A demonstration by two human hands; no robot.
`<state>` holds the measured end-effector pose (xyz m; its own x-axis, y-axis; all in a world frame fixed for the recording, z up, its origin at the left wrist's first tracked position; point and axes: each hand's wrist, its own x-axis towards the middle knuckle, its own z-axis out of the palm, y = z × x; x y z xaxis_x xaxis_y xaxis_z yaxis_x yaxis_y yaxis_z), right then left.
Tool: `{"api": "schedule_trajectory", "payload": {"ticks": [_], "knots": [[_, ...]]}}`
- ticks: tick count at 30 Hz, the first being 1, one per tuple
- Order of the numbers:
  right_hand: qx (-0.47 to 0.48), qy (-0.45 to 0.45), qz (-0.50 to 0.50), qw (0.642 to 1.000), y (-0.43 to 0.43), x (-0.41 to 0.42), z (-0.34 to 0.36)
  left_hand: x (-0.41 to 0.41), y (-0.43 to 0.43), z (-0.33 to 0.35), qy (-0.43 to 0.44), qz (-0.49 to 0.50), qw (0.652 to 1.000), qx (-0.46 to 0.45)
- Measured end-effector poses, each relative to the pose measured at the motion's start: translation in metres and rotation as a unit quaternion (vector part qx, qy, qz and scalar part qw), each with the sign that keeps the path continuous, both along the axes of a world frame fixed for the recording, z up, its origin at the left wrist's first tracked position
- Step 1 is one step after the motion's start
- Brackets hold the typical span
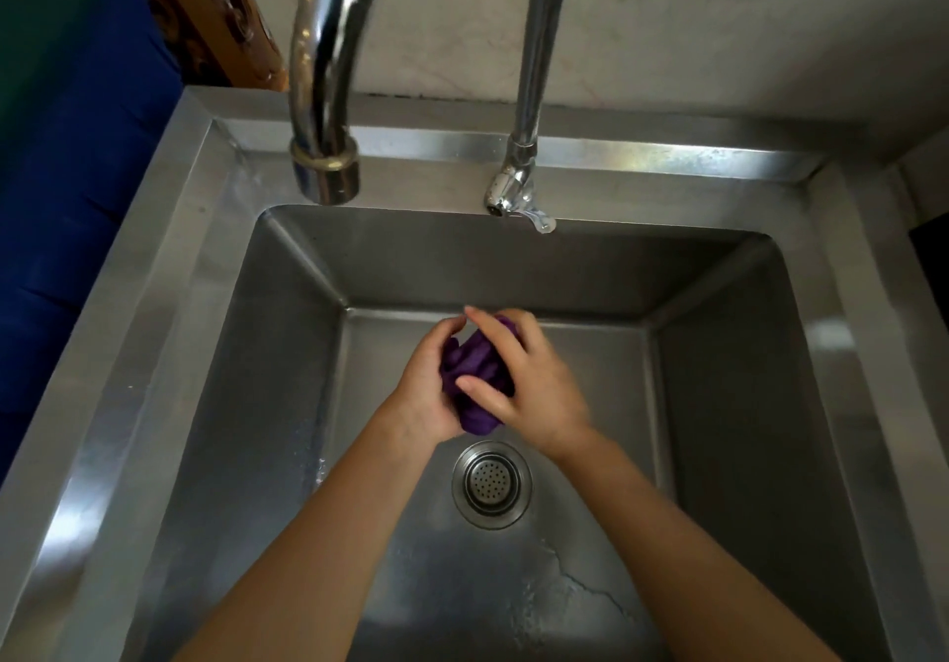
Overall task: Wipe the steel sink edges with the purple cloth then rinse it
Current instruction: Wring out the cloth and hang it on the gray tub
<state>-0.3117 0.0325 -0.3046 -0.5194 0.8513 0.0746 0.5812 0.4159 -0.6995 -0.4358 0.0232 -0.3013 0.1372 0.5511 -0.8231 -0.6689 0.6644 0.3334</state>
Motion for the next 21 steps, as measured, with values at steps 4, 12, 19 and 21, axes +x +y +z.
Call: {"api": "schedule_trajectory", "payload": {"ticks": [4,12,19,21], "knots": [[0.218,-0.086,-0.021,0.972,0.003,0.002,-0.008,0.007,0.0,-0.008,0.038,0.019,0.998,-0.054],[0.215,-0.163,-0.036,0.962,0.004,-0.004,-0.021,0.018,-0.001,-0.034,0.273,0.144,0.951,-0.018],[-0.073,-0.132,-0.008,0.988,0.01,-0.013,-0.02,0.022,0.0,-0.034,0.53,0.112,0.838,0.058],[-0.167,-0.073,-0.007,0.983,0.014,-0.013,-0.02,0.022,-0.002,-0.035,0.555,0.123,0.819,0.071]]}}
